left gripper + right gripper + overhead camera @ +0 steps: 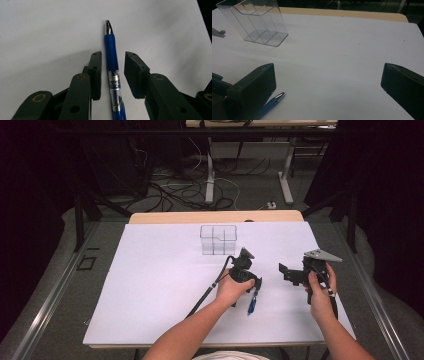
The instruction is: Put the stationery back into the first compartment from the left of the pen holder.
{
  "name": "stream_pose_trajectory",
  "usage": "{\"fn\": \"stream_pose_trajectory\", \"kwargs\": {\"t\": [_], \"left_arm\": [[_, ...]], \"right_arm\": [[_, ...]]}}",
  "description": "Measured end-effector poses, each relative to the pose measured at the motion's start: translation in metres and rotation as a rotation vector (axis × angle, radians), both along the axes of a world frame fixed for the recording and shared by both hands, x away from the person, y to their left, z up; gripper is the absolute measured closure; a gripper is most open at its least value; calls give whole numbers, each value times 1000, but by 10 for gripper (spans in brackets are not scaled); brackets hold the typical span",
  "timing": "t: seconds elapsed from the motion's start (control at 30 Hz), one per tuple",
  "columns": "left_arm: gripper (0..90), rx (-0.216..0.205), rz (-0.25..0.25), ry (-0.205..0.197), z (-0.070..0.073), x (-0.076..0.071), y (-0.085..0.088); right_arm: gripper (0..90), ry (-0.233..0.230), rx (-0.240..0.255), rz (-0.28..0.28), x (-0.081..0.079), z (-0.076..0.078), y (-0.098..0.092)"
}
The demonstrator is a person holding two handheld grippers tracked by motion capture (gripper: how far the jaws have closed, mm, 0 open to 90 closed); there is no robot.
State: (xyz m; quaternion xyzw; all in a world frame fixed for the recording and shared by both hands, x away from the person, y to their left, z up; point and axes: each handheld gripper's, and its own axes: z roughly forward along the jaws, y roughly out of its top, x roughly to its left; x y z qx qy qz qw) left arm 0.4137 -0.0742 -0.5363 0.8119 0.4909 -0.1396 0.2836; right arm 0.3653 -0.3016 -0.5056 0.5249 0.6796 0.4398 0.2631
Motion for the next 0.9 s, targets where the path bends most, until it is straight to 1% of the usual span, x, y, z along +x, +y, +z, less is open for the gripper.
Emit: {"fn": "stream_pose_trajectory", "kwargs": {"t": [0.1,0.13,0.2,0.23,0.27,0.3,0.47,0.5,0.53,0.67,0.7,0.9], "left_arm": [[682,6,-8,10,-3,-1,-1],[685,-2,-5,11,-5,-1,-1],[698,-5,-4,13,-5,-1,-1],[700,-6,-2,13,-5,-1,0],[707,-5,0,13,-5,-1,0],[715,-7,0,16,-6,-1,0],[742,-14,-10,28,-7,-2,0],[746,-13,-19,31,-7,-2,0],[748,-12,-22,32,-7,-2,0],[766,-5,-24,26,-7,-3,-1],[769,-6,-16,26,-7,-3,-1],[785,-7,-22,33,-7,-2,0]], "right_arm": [[0,-1,-5,5,0,0,0],[0,0,-3,5,0,0,0],[0,-6,-3,-3,1,-1,1],[0,-6,-5,-1,1,-1,0],[0,4,-6,2,0,-1,0],[0,-1,-3,0,0,-1,0],[0,3,-2,3,1,-1,1],[0,4,-1,3,0,-1,1],[0,4,-9,3,1,-1,0],[0,8,-8,3,1,-1,1],[0,8,-9,3,1,-2,0],[0,3,-6,1,1,-2,1]]}}
